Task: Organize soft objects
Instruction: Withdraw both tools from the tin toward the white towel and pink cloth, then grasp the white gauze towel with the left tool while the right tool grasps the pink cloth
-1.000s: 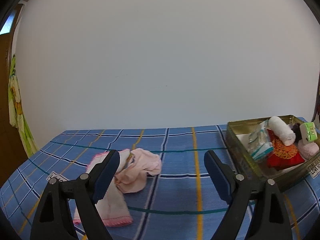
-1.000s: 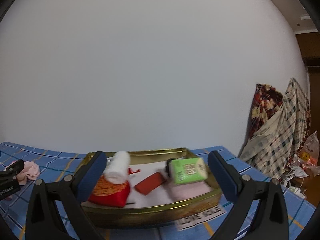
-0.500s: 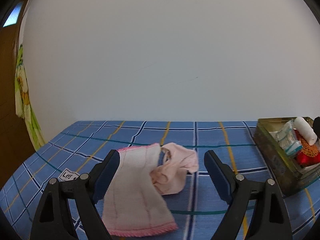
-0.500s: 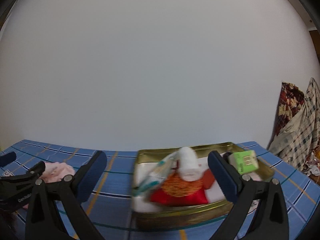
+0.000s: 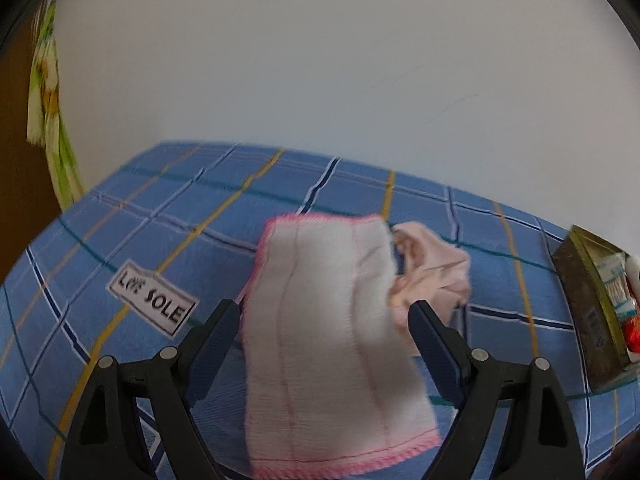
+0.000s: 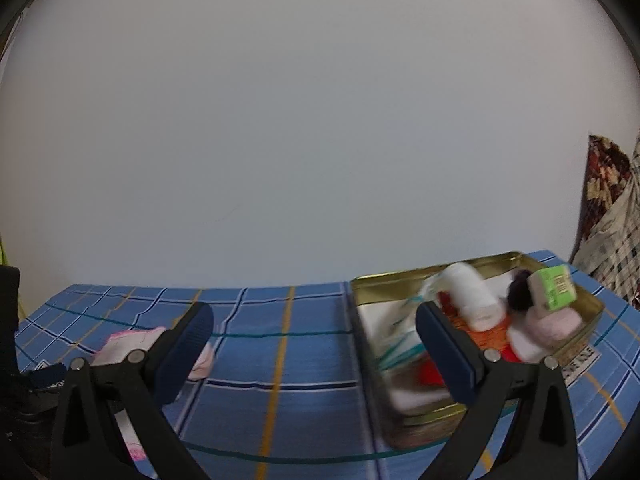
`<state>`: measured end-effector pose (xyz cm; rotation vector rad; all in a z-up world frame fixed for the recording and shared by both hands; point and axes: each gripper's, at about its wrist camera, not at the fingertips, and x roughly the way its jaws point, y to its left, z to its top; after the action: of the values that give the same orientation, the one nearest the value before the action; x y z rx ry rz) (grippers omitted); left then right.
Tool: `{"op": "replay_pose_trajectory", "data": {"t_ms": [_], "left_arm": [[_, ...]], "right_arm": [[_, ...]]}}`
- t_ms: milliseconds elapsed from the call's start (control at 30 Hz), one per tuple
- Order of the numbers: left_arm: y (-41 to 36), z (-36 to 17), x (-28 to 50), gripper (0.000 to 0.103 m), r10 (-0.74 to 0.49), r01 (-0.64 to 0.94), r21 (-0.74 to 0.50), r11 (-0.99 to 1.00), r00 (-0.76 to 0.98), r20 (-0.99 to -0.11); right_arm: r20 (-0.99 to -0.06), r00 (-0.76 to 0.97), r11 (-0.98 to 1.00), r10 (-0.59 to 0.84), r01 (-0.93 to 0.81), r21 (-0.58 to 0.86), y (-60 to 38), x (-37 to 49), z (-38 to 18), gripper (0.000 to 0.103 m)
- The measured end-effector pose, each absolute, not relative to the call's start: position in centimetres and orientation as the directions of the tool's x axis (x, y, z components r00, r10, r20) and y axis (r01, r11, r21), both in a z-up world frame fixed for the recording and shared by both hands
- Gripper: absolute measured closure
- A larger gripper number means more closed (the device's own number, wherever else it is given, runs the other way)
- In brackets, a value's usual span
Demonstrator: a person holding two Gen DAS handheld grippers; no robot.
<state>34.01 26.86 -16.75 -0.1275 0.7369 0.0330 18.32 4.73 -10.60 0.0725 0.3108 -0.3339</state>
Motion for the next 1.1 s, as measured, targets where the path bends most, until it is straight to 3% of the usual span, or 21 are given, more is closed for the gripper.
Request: {"op": "replay_pose_trajectory", "data": {"t_ms": [367, 800, 967, 1100], "left_arm": [[26.8, -18.9, 36.6, 0.015, -0.047, -0.04, -0.093, 0.995, 0.63, -0.775], [29.7, -18.9, 37.0, 0.013, -0.056, -0.004, -0.075, 0.997, 0.61, -0.79], [29.6, -18.9, 36.6, 0.013, -0.042, -0.018, -0.067, 0.998, 0.613, -0.789], [29.5, -18.9, 36.6, 0.013, -0.041, -0.01, -0.06, 0.998, 0.614, -0.788]], "right_arm": [[-0.364, 0.897, 0.963, -0.25, 0.268, -0.001, 7.3, 20.9, -11.2, 0.0], [-0.594, 0.791, 0.976, -0.143, 0.214, 0.05, 6.4, 25.9, -13.3, 0.001], [-0.636, 0.764, 0.984, -0.105, 0.171, 0.043, 7.8, 27.7, -13.9, 0.001], [-0.692, 0.717, 0.993, -0.082, 0.121, 0.007, 10.0, 30.5, -15.1, 0.013]]}}
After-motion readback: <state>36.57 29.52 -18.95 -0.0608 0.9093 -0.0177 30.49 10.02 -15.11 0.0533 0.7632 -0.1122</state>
